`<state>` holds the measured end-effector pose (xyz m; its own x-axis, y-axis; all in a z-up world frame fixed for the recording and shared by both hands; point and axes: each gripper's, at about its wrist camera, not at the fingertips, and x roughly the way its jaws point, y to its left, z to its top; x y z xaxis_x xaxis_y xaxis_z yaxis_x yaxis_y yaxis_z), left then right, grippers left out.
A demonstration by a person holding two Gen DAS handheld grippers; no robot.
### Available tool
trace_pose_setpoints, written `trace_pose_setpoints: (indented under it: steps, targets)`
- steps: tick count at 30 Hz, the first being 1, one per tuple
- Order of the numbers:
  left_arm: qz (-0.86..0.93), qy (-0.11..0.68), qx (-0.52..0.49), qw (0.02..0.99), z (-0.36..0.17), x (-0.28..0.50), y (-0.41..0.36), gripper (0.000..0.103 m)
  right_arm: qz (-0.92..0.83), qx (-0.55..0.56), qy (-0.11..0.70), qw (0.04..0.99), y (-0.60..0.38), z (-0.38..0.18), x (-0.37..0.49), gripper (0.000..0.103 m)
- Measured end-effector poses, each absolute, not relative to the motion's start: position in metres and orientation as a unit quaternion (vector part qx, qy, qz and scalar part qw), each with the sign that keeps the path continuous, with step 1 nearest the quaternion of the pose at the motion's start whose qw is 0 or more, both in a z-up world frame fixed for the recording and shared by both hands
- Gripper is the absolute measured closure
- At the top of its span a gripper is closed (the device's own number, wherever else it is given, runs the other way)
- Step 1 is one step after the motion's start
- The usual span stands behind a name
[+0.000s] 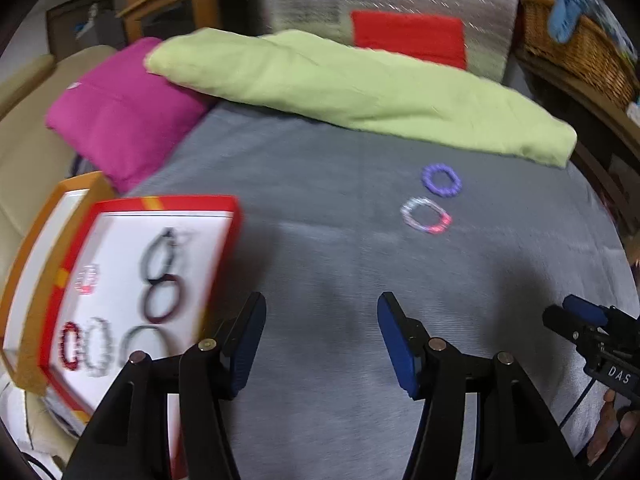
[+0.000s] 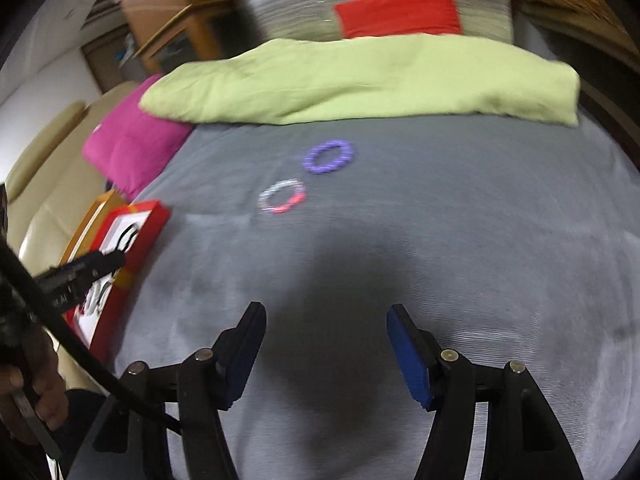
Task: Organize jewelry
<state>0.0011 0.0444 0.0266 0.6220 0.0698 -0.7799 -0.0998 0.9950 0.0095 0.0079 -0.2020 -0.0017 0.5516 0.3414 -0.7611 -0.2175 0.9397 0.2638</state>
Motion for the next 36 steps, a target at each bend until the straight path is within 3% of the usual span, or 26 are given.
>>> trace_pose_setpoints:
  steps: [15,36]
  targets:
    - [0.006,0.468,-0.025,0.883,-0.03,0.043,0.008,0.044,0.151,0.07,0.443,0.881,-0.204,-0.017,0.021,0.037]
    - [0.015,0.46,-0.02,0.888,-0.033,0.042,0.005,0.041,0.144,0.045,0.446,0.882,-0.2,-0.021,0.017,0.037]
